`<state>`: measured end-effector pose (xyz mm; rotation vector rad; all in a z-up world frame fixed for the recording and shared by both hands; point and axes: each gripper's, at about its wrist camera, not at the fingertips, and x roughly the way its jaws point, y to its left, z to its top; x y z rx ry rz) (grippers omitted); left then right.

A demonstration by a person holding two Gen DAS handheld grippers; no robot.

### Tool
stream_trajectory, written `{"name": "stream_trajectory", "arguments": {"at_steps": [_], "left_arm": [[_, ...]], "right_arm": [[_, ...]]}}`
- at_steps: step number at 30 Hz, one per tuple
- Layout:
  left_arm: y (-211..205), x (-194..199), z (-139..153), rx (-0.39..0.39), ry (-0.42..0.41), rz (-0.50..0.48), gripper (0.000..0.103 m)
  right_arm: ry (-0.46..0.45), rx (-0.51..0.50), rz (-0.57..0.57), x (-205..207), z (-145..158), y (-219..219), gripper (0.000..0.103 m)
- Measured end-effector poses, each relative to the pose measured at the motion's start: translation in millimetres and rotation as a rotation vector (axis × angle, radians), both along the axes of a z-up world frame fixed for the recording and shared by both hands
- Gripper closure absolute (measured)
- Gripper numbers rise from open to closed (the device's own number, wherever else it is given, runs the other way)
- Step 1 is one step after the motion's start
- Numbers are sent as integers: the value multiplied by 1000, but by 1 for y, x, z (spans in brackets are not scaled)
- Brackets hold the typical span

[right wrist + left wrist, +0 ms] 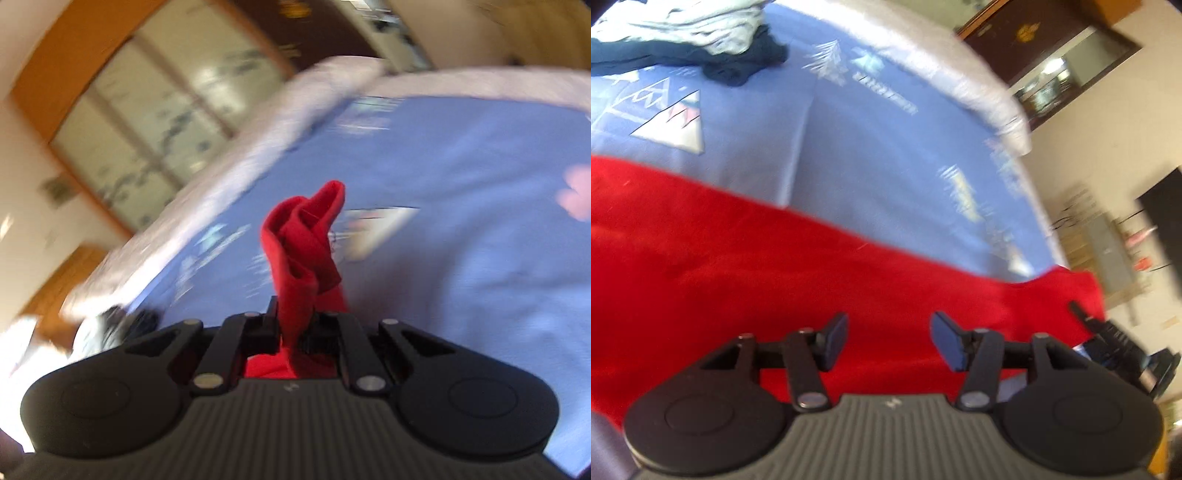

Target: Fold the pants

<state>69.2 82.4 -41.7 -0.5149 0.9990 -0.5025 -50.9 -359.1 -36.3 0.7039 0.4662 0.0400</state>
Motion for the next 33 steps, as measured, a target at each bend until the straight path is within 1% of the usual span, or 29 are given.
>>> {"name": "stream_trajectory", "arguments": {"at_steps": [2,4,7,9,10,11,12,13,14,15,16,17,18,19,20,21,22,23,25,27,29,30,31,32,33], "left_arm": [[-6,3,4,-30,-9,-19,44],[-13,8,1,-45,4,-34,44],[-18,13,-10,-58,26,-32,44],[-16,17,-18,-72,69,-12,44],[-15,16,-23,-76,90,-2,44],[-14,16,-26,-77,107,6,44],[-14,16,-30,-76,120,11,44],[-14,16,-33,-78,128,10,44],[-13,17,-36,-79,131,7,43],[-14,17,-37,-81,132,2,42],[-16,19,-40,-82,133,-2,39],[-17,19,-40,-82,134,-5,38],[-20,22,-43,-77,134,-9,38],[-22,23,-43,-73,132,-13,40],[-24,24,-45,-69,130,-18,46],[-26,26,-47,-65,125,-23,55],[-27,26,-47,-60,116,-27,72],[-27,26,-48,-48,102,-33,83],[-26,24,-41,-17,50,-46,85],[-23,23,-31,33,-22,-59,85],[-19,20,-22,120,-96,-61,85],[-20,20,-20,171,-114,-53,84],[-20,22,-22,220,-114,-47,77],[-20,24,-25,259,-94,-44,60],[-21,25,-30,301,-60,-40,52]], "right_arm": [[-27,-75,131,8,12,51,90],[-15,-143,249,17,9,103,90],[41,-191,390,30,-12,168,90],[91,-171,451,37,-30,197,89],[113,-177,467,38,-38,209,87],[117,-214,471,37,-43,218,84],[103,-265,475,34,-46,226,82],[79,-290,482,29,-45,229,74],[66,-285,501,26,-43,228,62],[53,-257,532,25,-36,227,55],[41,-232,561,22,-31,223,47],[29,-219,589,16,-26,220,43],[8,-219,608,9,-21,219,43],[-12,-226,611,-1,-16,213,43],[-22,-232,606,-10,-13,207,43],[-25,-230,596,-15,-11,201,43],[-26,-221,572,-22,-10,192,43],[-27,-205,539,-29,-9,181,43],[-18,-160,452,-40,-8,159,43],[-2,-108,353,-47,-8,134,43],[12,-56,256,-48,-10,110,43],[24,-27,210,-49,-13,98,43],[38,0,171,-49,-15,88,42],[54,25,135,-44,-20,83,42],[72,48,103,-43,-24,77,42]]}}
